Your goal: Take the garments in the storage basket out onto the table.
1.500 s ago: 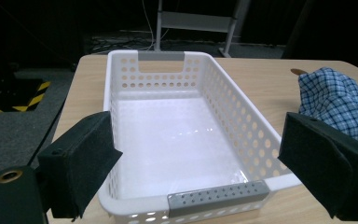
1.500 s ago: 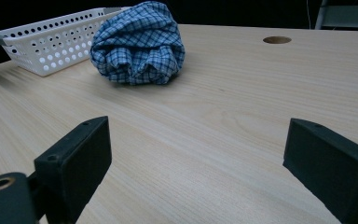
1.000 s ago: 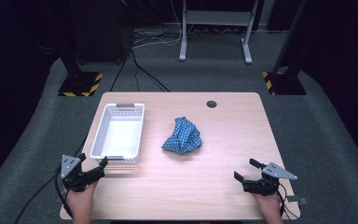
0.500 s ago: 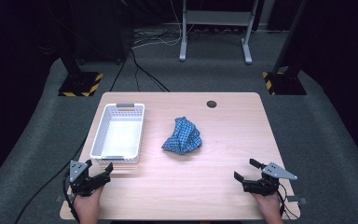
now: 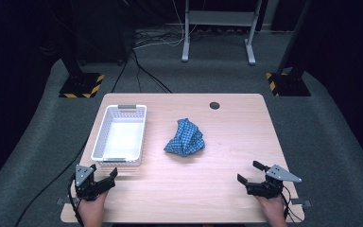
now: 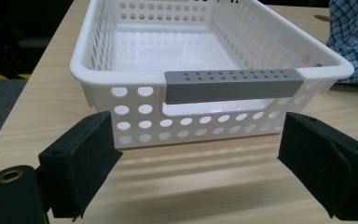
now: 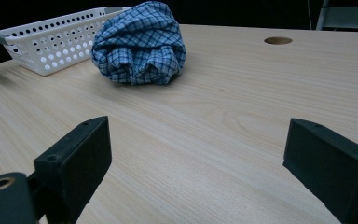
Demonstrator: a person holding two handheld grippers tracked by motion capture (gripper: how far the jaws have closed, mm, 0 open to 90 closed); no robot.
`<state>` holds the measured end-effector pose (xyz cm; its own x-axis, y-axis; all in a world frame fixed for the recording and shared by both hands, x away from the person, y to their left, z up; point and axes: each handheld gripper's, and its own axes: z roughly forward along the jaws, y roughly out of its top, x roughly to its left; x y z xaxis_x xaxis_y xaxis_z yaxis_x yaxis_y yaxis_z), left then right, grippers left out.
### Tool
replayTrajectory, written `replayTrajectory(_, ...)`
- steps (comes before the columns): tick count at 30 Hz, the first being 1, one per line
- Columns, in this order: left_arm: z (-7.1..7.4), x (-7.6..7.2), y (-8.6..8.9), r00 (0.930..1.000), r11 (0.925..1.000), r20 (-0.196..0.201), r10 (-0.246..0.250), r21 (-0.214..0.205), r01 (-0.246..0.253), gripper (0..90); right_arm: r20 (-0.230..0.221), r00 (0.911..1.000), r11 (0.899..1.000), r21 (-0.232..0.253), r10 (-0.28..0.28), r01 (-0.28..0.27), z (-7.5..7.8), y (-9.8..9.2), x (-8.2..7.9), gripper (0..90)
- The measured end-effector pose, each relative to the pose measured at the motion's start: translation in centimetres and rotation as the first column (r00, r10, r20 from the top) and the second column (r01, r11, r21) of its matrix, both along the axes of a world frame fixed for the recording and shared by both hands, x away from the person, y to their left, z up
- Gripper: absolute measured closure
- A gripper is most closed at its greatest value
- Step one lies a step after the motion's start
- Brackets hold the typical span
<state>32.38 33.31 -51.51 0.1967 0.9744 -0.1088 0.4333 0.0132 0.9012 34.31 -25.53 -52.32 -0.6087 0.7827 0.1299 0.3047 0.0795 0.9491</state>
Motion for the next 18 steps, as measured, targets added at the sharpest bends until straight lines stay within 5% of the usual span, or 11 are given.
replayTrajectory(18,-1.05,-0.01,-0.12,0.9994,0.9999,-0.035,0.003,0.016,-0.003,10.5,0.002,1.0000,1.000,0.007,0.003,-0.003,-0.02,-0.08,0.01,6.5)
